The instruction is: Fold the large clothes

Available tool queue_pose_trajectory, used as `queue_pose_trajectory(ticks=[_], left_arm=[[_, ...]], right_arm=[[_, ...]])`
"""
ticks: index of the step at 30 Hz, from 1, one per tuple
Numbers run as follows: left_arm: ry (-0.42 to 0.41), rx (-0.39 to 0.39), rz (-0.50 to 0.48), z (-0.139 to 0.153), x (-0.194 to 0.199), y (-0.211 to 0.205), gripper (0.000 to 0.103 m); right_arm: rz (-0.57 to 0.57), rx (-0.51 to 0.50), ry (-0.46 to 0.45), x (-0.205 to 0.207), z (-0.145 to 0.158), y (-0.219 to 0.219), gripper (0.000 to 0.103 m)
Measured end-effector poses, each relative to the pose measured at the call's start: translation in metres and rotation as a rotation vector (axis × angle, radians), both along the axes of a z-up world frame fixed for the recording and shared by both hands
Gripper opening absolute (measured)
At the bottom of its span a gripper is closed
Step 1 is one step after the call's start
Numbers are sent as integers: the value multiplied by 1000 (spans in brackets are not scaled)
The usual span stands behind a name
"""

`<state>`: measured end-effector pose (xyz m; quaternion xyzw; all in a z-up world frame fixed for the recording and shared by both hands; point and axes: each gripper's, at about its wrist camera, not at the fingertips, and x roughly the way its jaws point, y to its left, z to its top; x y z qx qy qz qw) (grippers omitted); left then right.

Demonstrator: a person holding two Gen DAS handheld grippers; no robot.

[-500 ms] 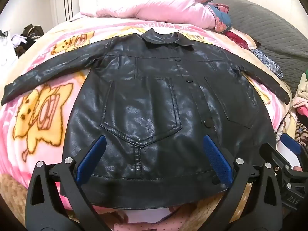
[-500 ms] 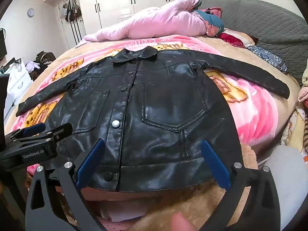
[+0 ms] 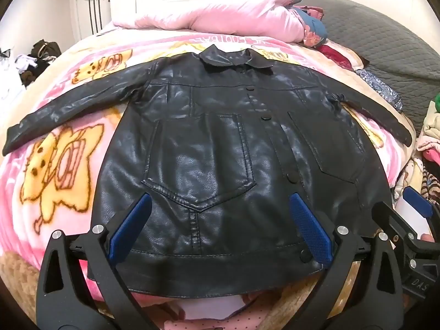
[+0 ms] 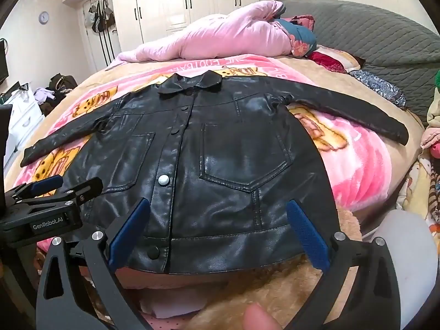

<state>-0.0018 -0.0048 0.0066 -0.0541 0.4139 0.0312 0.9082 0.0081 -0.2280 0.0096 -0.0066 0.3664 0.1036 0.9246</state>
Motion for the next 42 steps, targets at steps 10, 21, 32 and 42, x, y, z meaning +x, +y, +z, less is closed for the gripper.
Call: queue_pose_trajectory(ticks=[10, 21, 32, 42], left_arm=[[-4, 2, -2, 1, 0, 0, 94], [-15, 20, -6, 5, -2, -2, 94], [-18, 25, -6, 6, -2, -1, 94], [-21, 31, -9, 8, -2, -1, 94]], right_arm=[[-8, -5, -8, -1, 1, -1, 99], [-12, -1, -9, -2, 1, -4, 99], [-18, -5, -17, -3, 3, -6, 99], [-15, -8, -23, -4, 3, -4, 99]])
